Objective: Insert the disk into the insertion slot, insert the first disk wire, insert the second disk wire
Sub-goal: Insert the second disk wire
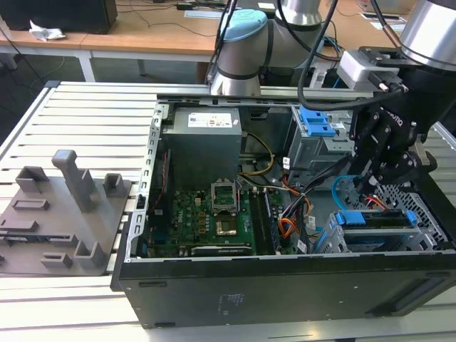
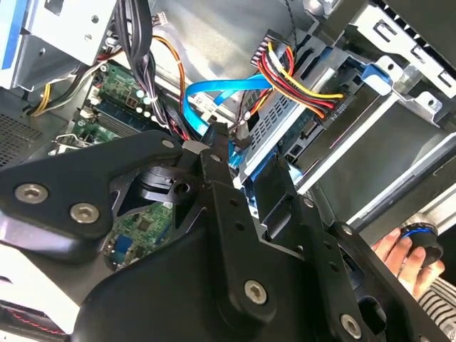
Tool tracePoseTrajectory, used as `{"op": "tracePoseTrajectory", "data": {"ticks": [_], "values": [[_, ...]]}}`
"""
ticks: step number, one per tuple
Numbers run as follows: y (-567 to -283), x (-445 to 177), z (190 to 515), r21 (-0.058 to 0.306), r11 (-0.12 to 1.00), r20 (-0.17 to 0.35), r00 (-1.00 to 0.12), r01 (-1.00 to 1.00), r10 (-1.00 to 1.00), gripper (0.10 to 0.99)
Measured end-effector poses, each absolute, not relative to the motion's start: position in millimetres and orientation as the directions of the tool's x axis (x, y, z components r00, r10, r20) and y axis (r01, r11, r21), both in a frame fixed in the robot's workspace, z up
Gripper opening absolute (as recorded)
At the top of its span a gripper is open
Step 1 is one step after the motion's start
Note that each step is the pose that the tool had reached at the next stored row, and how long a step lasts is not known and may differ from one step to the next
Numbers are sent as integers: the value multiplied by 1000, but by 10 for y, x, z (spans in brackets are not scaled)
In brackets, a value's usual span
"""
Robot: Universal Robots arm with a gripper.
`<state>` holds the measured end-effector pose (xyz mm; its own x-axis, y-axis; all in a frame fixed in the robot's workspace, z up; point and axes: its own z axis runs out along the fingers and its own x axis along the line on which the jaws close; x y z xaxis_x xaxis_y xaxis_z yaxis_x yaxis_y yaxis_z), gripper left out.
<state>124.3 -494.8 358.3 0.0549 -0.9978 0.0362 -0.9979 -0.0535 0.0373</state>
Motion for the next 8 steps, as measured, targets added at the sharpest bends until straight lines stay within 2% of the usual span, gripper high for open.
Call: {"op": "tracePoseTrajectory", "data": {"ticks": [5, 7, 8], "values": [[-4951, 1243, 3581, 37, -54, 36, 55, -998, -998, 408], [-4952, 1243, 3582, 37, -54, 36, 55, -998, -998, 278], [-4952, 1243, 3581, 37, -53, 36, 55, -998, -998, 165]]}}
